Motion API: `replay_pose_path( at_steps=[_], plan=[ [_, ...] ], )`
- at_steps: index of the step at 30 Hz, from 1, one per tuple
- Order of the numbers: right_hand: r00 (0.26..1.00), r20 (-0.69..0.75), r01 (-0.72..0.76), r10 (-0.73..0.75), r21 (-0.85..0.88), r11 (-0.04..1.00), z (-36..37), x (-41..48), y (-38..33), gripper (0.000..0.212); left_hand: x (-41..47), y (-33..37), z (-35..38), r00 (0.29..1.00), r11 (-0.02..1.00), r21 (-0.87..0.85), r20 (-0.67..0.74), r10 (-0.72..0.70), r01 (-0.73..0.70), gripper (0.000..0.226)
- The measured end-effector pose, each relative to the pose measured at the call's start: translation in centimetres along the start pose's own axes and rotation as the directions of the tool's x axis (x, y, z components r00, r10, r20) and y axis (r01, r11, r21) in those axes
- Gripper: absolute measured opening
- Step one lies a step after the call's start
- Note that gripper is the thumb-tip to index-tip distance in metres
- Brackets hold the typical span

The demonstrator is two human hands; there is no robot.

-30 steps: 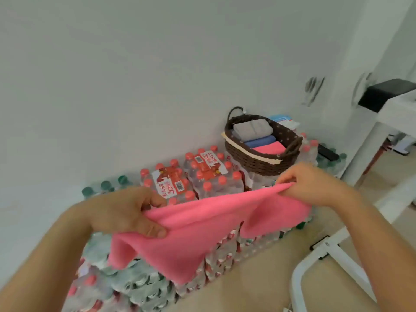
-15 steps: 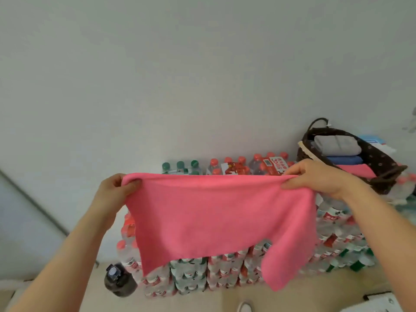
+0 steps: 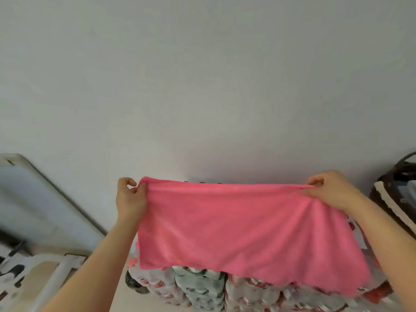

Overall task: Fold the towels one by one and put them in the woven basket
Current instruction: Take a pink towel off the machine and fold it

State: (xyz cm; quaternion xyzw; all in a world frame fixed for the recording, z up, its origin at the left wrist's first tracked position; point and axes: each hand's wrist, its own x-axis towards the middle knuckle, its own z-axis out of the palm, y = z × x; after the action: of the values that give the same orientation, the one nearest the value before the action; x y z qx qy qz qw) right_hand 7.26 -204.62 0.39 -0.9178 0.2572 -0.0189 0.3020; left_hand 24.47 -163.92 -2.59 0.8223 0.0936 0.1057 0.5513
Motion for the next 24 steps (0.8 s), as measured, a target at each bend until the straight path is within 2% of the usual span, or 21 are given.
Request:
replay_pose_path(
  at_steps=[2,3,5,7,10,13,15,16,19,24],
  plan=[
    [0.948,-0.315,-0.022,-0.044,-0.202,0.979,2.1,2.5,0.1,0.006,1.1,-0.8,1.8,0.999,0.995,0.099,-0.010,0.036,-0.035,0.013],
    [0.911,-0.403,-0.028,-0.085,-0.268,0.963,3.4,3.3,0.1,0.005,1.4,-1.1,2.5,0.999,0.987,0.153,-0.009,0.054,-0.052,0.009],
    [0.884,-0.443,0.012,-0.149,-0.296,0.955,5.9,4.3,-0.5,0.011,2.3,-1.7,3.8,0.997,0.967,0.245,0.012,0.075,-0.076,0.007],
    [0.902,-0.396,0.066,-0.170,-0.264,0.962,8.2,4.4,-1.4,0.019,2.9,-1.7,4.7,0.995,0.952,0.291,0.045,0.084,-0.093,0.018],
    [0.951,-0.243,0.139,-0.193,-0.221,0.965,11.4,4.2,-2.6,0.039,3.9,-1.9,5.9,0.994,0.943,0.324,0.098,0.041,-0.071,0.039],
    [0.961,0.019,0.271,-0.277,-0.274,0.923,14.6,3.2,-3.4,0.046,5.0,-2.3,6.6,0.990,0.924,0.380,0.141,-0.005,-0.049,0.047],
    [0.959,0.195,0.265,-0.205,-0.364,0.893,16.1,2.5,-3.4,0.060,5.7,-2.8,7.1,0.983,0.909,0.412,0.185,-0.015,-0.064,0.049],
    [0.960,0.221,0.251,-0.173,-0.399,0.882,16.5,2.3,-3.6,0.069,6.1,-3.1,7.3,0.977,0.902,0.426,0.214,-0.022,-0.073,0.051],
    [0.971,0.180,0.221,-0.156,-0.436,0.872,17.1,2.3,-4.3,0.094,7.4,-4.2,7.4,0.949,0.867,0.484,0.311,-0.047,-0.116,0.053],
    [0.977,0.211,0.137,-0.032,-0.506,0.852,17.4,3.5,-6.1,0.100,9.4,-6.3,7.6,0.882,0.817,0.555,0.451,-0.140,-0.154,0.052]
  ],
)
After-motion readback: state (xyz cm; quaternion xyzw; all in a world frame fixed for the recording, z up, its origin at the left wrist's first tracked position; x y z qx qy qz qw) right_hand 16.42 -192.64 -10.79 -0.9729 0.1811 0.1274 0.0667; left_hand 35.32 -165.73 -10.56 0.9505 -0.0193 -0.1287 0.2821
